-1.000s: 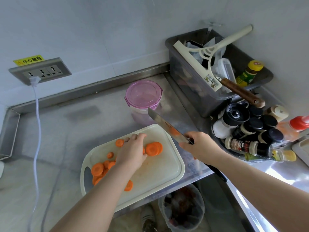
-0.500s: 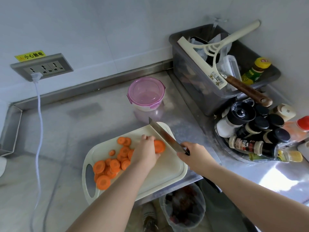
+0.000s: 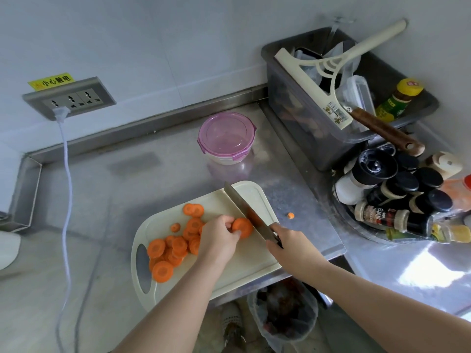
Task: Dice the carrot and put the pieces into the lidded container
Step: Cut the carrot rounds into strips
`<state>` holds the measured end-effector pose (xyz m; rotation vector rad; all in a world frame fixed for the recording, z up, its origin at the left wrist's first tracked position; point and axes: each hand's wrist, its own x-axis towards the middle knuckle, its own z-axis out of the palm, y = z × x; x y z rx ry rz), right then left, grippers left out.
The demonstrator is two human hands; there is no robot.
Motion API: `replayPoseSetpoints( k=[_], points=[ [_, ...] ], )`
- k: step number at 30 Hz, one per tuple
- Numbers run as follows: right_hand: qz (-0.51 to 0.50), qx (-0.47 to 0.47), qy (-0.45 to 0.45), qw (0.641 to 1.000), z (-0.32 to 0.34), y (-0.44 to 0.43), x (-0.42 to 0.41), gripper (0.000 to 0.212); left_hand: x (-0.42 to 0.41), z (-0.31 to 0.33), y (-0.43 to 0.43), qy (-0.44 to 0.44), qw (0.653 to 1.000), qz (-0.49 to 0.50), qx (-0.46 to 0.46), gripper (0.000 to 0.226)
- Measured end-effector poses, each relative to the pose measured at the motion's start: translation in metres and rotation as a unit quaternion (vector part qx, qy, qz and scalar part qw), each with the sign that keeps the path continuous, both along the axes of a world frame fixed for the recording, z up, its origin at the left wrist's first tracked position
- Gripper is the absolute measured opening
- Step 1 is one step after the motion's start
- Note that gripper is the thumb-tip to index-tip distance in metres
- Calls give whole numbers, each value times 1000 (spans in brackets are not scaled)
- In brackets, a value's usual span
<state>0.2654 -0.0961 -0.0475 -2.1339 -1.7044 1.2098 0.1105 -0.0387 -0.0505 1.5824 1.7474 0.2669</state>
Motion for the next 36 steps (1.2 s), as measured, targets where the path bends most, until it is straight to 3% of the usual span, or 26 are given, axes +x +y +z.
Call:
replayPoseSetpoints(
  k=[6, 11, 15, 20, 30, 36],
  points=[
    [46, -14, -48, 998, 1, -1, -8, 26, 3, -2, 2, 22, 1000, 8, -18, 28],
    [52, -9, -53, 997, -1, -1, -14, 22, 2, -5, 7, -10, 998, 36, -47, 34],
    [58, 7, -77, 995, -4, 4, -19, 21, 2, -10, 9, -61, 992, 85, -66, 28],
    [68, 19, -118, 991, -11, 4, -21, 21, 2, -12, 12, -61, 992, 80, -75, 19],
    [51, 4, -96, 994, -12, 5, -22, 23, 0, -18, 13, -93, 988, 90, -79, 13],
    [61, 6, -100, 993, -8, 18, -23, 17, 3, -20, 6, -150, 972, 170, -69, 18]
  ],
)
